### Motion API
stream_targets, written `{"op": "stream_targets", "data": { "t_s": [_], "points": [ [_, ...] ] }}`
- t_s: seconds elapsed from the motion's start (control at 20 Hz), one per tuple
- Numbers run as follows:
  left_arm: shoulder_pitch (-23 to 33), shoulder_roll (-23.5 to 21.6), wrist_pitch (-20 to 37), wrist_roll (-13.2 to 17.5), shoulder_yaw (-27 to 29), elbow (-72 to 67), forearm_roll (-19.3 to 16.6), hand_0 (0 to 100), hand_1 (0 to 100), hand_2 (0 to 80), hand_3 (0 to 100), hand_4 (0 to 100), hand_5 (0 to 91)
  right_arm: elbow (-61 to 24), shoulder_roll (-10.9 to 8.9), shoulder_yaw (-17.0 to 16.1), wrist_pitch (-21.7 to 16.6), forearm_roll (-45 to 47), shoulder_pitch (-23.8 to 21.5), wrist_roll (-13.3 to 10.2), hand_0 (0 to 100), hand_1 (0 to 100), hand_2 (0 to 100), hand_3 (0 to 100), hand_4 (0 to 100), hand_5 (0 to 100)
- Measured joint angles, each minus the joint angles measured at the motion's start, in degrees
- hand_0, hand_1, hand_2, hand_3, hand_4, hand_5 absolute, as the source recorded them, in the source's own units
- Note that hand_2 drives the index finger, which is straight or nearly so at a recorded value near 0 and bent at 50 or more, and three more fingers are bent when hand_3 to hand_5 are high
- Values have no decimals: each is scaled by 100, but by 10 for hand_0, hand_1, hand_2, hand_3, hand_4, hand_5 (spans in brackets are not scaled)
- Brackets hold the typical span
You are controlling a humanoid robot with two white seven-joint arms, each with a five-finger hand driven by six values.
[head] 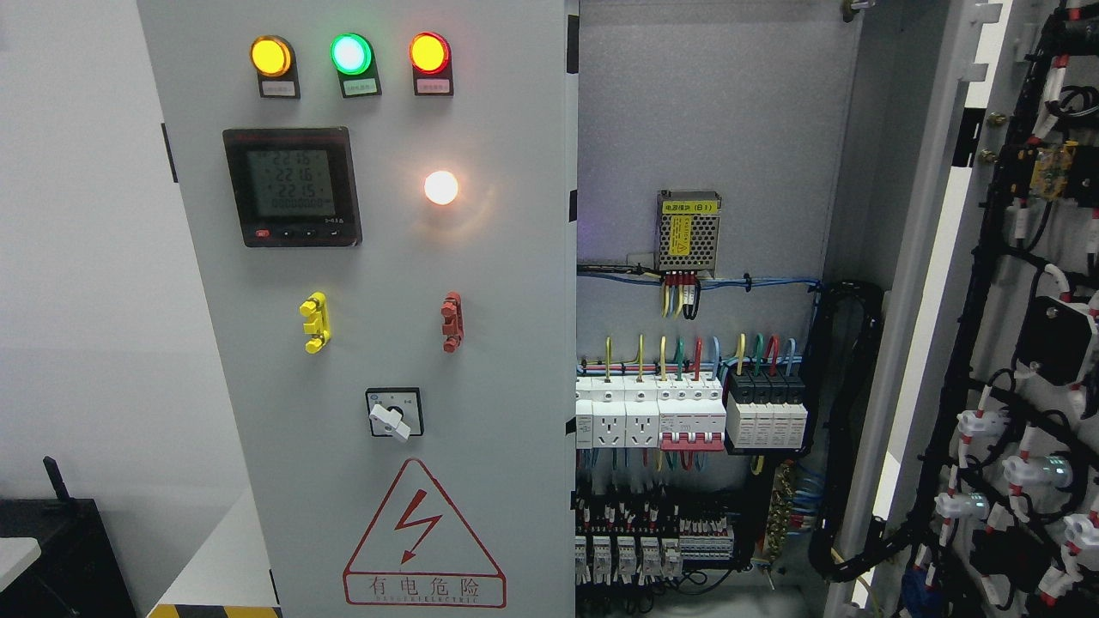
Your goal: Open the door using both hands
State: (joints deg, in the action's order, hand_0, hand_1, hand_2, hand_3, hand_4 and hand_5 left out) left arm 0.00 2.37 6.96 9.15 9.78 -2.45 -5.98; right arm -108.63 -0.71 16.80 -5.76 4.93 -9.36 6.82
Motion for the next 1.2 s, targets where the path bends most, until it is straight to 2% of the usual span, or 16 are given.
{"op": "stream_targets", "data": {
  "t_s": [0.25, 0.6, 1.2],
  "points": [
    [0, 1, 0, 0, 2, 1, 0, 0, 0, 0, 0, 0, 0, 29, 122, -46, 308, 15, 432, -3, 381, 0, 0, 0, 0, 0],
    [0, 1, 0, 0, 2, 0, 0, 0, 0, 0, 0, 0, 0, 76, 225, -79, 931, 28, 886, -23, 381, 0, 0, 0, 0, 0],
    [0, 1, 0, 0, 3, -1, 0, 0, 0, 0, 0, 0, 0, 490, 301, -101, 1143, 40, 1664, 44, 381, 0, 0, 0, 0, 0]
  ]
}}
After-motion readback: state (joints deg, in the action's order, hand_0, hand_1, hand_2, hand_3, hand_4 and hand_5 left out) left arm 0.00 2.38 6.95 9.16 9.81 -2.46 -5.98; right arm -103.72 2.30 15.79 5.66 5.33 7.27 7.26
